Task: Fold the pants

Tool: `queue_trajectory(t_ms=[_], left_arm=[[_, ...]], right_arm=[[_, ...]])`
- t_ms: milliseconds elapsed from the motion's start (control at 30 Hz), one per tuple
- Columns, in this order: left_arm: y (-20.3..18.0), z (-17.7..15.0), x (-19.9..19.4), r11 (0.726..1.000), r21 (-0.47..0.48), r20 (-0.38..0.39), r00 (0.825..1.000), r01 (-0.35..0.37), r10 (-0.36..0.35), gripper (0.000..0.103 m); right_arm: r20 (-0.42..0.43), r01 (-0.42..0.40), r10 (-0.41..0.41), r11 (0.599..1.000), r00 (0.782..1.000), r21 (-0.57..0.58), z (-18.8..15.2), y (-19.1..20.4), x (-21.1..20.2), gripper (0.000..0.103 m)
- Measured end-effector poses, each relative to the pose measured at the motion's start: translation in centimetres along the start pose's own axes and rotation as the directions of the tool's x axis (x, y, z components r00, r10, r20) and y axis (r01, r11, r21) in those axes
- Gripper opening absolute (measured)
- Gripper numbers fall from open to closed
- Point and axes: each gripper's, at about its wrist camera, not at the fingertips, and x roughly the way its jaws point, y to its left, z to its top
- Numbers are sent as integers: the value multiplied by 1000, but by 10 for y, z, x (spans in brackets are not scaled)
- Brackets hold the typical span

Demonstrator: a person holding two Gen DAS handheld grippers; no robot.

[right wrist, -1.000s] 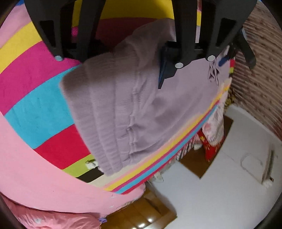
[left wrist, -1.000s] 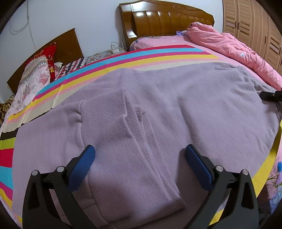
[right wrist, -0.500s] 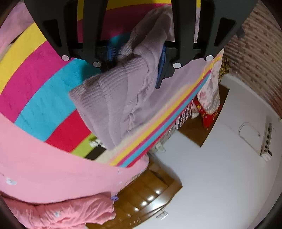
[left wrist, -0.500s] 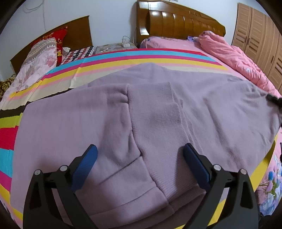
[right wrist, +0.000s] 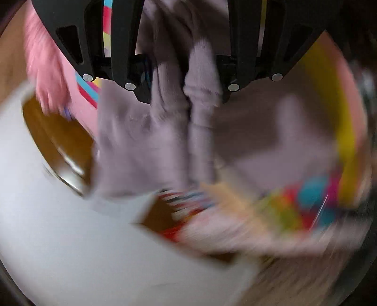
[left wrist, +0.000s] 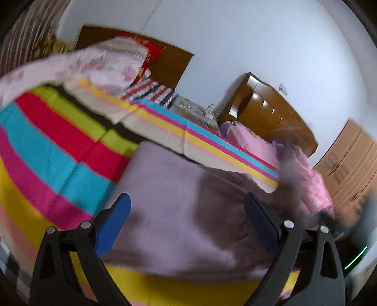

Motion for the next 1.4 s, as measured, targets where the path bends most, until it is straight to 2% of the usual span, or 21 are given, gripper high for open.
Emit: queue_trajectory(t_ms=[33,67,100,233,300,333,467,567,600,700,767,833,867,933,1000,1067,1100,1167,1300,1333,1400], left_arm=[[6,-1,-1,1000,-21,-11,1000,20,-20,97],[14,-3,-2,998,-45,-28,998,48,-50,97],[19,-6,-1,995,-64,-48,996,77,-80,97],[24,-16,9,969,-128,-103,969,209,-223,97],[22,-17,18,938,-173,-141,935,301,-326,98],[15,-17,26,914,-196,-173,905,355,-388,100],[-13,-16,53,861,-244,-270,821,447,-503,101],[-26,-13,76,843,-291,-329,780,452,-532,101],[-30,-11,87,831,-311,-348,758,462,-552,101],[-37,-9,111,826,-351,-387,736,440,-556,98],[-43,-12,126,823,-360,-413,716,440,-563,76],[-42,-14,139,851,-349,-447,728,393,-520,64],[-42,-17,145,860,-341,-461,730,379,-504,63],[-39,-17,151,866,-341,-468,732,367,-495,57],[-37,-16,152,863,-343,-464,732,371,-499,54],[-35,-19,151,867,-335,-460,739,369,-492,52],[-37,-19,152,872,-324,-460,744,367,-484,52],[-36,-21,148,879,-310,-464,749,363,-473,53],[-41,-21,147,870,-319,-457,743,376,-489,62],[-41,-21,145,868,-321,-454,743,379,-492,65],[-41,-21,144,870,-319,-453,746,377,-489,68]], right_arm=[[-31,-30,28,998,999,-64,-5,21,10,38],[-3,43,-44,986,999,-160,-15,50,17,38],[23,92,-90,979,996,-183,-18,57,16,38],[66,105,-97,985,993,-134,-26,43,8,37],[94,142,-130,981,987,-131,-32,44,5,37],[105,156,-143,980,984,-125,-33,46,3,36],[155,194,-183,979,971,-63,-37,48,-11,35],[169,209,-197,976,966,-56,-34,45,-13,35],[170,210,-198,976,965,-58,-33,45,-13,35],[171,214,-202,975,964,-53,-33,45,-14,35],[157,193,-186,981,970,-26,-30,40,-13,36],[149,203,-194,978,970,-47,-31,40,-14,45],[154,195,-182,978,971,-75,-32,40,-17,50],[163,118,-105,990,981,-76,-39,32,-33,66],[211,76,-74,997,975,0,-51,14,-58,69],[276,-20,-22,988,961,150,-72,-17,-89,75],[309,-77,-5,965,951,252,-90,-39,-106,84],[309,-109,-18,915,951,389,-119,-67,-120,88],[127,-88,10,770,992,632,-185,-106,-109,89],[90,-90,39,734,995,673,-194,-113,-100,89],[93,-127,86,697,992,706,-202,-112,-96,89]])
